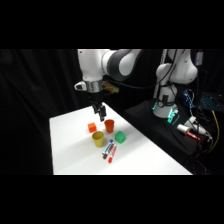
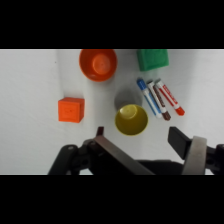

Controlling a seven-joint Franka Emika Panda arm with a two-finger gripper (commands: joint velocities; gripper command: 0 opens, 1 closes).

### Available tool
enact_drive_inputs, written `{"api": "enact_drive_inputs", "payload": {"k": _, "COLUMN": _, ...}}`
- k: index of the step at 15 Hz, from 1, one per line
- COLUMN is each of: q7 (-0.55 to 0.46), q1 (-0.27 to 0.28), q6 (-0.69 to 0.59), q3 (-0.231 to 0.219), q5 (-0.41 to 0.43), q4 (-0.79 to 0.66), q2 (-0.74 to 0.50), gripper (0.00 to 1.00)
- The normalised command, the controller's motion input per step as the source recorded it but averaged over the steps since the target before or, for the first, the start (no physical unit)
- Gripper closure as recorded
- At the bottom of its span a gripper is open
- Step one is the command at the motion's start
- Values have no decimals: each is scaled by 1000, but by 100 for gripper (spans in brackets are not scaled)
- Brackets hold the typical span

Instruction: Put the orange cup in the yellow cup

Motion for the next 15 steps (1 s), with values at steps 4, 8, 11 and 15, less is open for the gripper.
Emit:
{"api": "enact_drive_inputs", "payload": {"k": 4, "q7": 81, "q1": -5, "q6": 69, "q3": 14, "q5": -65, "q4": -36, "q2": -18, "gripper": 0}}
{"api": "enact_drive_inputs", "payload": {"k": 8, "q7": 118, "q1": -43, "q6": 166, "q3": -35, "q5": -95, "q4": -162, "q2": -118, "gripper": 0}}
{"api": "enact_drive_inputs", "payload": {"k": 11, "q7": 133, "q1": -49, "q6": 219, "q3": -31, "q5": -72, "q4": -244, "q2": -171, "gripper": 0}}
{"api": "enact_drive_inputs", "payload": {"k": 15, "q7": 163, "q1": -21, "q6": 260, "q3": -10, "q5": -73, "q4": -292, "q2": -185, "gripper": 0}}
